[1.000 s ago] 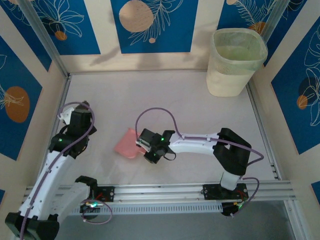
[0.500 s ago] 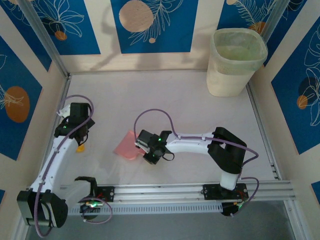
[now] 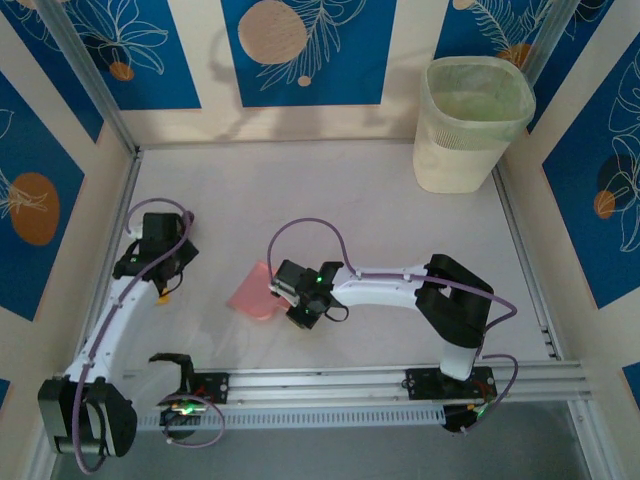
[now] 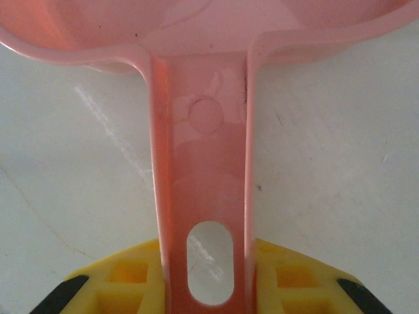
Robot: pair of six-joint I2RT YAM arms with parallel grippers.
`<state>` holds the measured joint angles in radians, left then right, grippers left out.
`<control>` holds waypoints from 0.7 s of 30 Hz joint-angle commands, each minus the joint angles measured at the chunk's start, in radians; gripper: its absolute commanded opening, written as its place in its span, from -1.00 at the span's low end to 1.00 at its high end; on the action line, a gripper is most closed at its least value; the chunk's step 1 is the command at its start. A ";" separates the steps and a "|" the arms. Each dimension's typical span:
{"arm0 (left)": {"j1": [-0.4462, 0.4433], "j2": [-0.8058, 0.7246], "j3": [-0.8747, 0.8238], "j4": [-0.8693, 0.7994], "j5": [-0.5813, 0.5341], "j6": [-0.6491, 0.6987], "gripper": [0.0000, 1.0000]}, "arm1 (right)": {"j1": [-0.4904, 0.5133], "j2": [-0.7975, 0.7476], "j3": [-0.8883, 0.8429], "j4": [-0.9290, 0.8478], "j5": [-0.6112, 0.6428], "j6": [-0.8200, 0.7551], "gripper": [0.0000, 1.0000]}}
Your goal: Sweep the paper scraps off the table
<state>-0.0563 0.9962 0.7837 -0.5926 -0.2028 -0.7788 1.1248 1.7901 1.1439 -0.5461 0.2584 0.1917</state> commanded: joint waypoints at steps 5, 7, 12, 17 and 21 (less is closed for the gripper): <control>0.007 -0.069 -0.067 0.022 0.238 -0.020 -1.00 | 0.000 0.006 0.017 -0.006 -0.017 0.011 -1.00; 0.001 -0.078 -0.080 0.030 0.292 -0.026 -1.00 | -0.011 0.005 0.016 -0.006 -0.019 0.017 -1.00; -0.039 -0.103 -0.104 0.036 0.386 -0.034 -1.00 | -0.044 0.005 0.010 -0.008 -0.010 0.037 -1.00; -0.094 -0.120 -0.112 0.039 0.446 -0.040 -1.00 | -0.086 -0.006 -0.003 0.001 -0.012 0.064 -1.00; -0.152 -0.119 -0.108 0.043 0.462 -0.023 -1.00 | -0.122 -0.015 -0.014 0.003 -0.011 0.089 -1.00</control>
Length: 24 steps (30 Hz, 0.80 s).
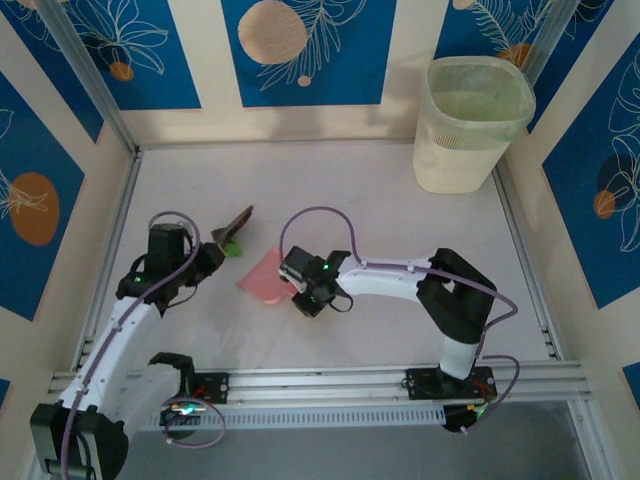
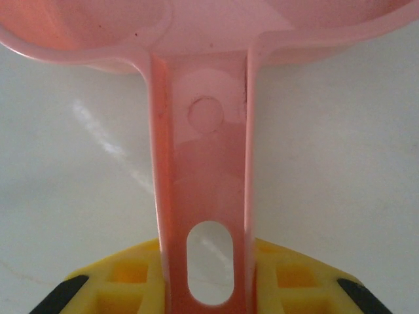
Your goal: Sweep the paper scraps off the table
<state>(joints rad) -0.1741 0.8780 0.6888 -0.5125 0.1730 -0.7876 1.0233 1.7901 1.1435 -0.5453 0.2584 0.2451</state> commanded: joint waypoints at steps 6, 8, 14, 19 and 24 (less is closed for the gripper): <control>-0.080 0.042 -0.037 0.037 0.182 -0.020 -1.00 | -0.055 -0.033 -0.033 0.018 -0.018 0.051 -1.00; -0.102 0.057 -0.041 0.063 0.203 -0.025 -1.00 | -0.061 -0.038 -0.037 0.021 -0.016 0.057 -1.00; -0.172 0.088 -0.025 0.093 0.219 -0.028 -1.00 | -0.086 -0.049 -0.053 0.033 -0.016 0.071 -1.00; -0.206 0.090 -0.001 0.073 0.203 -0.015 -1.00 | -0.098 -0.064 -0.066 0.046 -0.010 0.080 -1.00; -0.212 0.072 0.017 0.042 0.179 -0.009 -1.00 | -0.105 -0.083 -0.078 0.059 0.002 0.086 -1.00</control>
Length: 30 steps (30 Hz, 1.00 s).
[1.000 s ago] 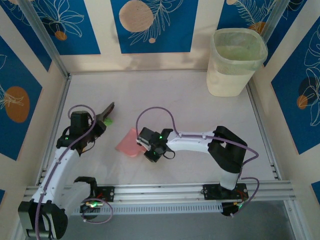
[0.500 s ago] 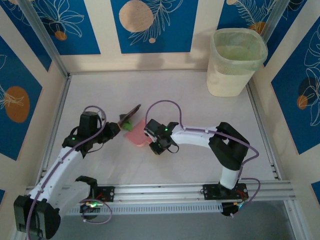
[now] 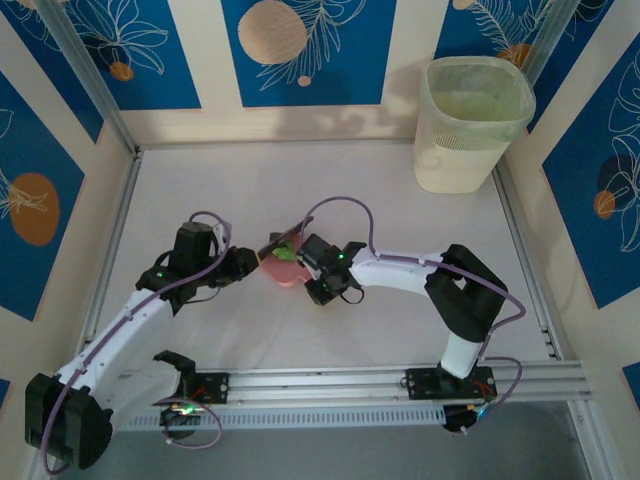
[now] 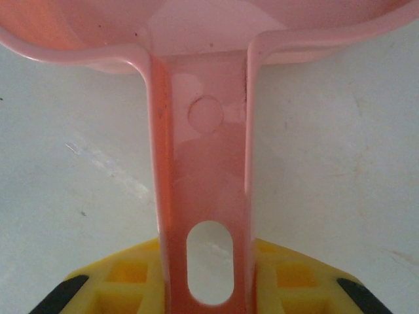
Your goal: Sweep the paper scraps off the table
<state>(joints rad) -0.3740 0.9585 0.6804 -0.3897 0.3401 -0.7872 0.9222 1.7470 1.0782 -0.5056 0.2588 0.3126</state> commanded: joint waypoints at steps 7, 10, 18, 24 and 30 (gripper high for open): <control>-0.016 -0.036 0.057 -0.100 -0.017 -0.013 -1.00 | -0.004 -0.067 -0.036 0.050 0.018 0.019 -1.00; -0.016 -0.040 0.059 -0.080 -0.012 -0.022 -1.00 | -0.005 -0.072 -0.046 0.063 0.028 0.018 -1.00; -0.015 -0.012 0.070 -0.038 0.010 -0.018 -1.00 | -0.005 -0.103 -0.071 0.097 0.062 0.014 -1.00; -0.013 -0.009 0.101 -0.025 -0.042 -0.002 -1.00 | -0.006 -0.145 -0.098 0.127 0.086 0.013 -1.00; -0.013 0.032 0.117 0.067 0.040 -0.020 -1.00 | -0.005 -0.177 -0.123 0.154 0.109 0.007 -1.00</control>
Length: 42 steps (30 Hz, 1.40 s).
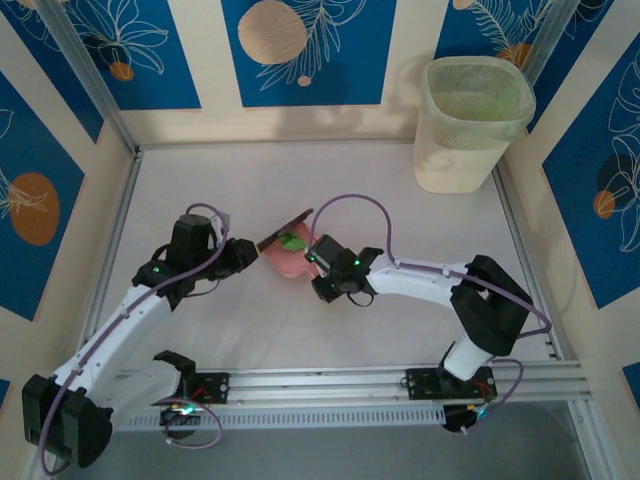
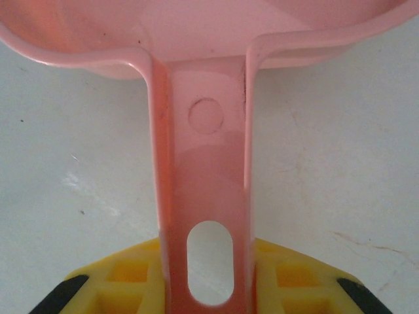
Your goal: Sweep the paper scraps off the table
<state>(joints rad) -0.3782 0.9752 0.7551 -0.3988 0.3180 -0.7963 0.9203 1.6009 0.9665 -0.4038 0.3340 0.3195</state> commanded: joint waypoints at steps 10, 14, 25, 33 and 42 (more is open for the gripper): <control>-0.007 -0.002 0.052 0.122 0.064 -0.014 -1.00 | -0.013 -0.055 -0.027 0.065 0.060 0.002 -1.00; 0.004 -0.044 0.049 0.098 -0.019 0.007 -1.00 | -0.012 -0.064 -0.032 0.066 0.068 0.004 -1.00; 0.016 -0.153 -0.026 0.061 -0.215 0.086 -1.00 | -0.034 -0.080 -0.019 0.033 0.044 0.019 -1.00; 0.016 -0.254 -0.161 0.125 -0.320 0.120 -1.00 | -0.112 -0.149 0.028 -0.055 -0.038 0.074 -1.00; 0.017 -0.268 -0.267 0.212 -0.345 0.125 -1.00 | -0.205 -0.147 0.270 -0.304 -0.052 0.104 -1.00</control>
<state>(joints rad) -0.3687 0.7155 0.5060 -0.2939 -0.0124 -0.6891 0.7349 1.4628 1.1477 -0.5995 0.3058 0.4015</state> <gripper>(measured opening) 0.267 0.258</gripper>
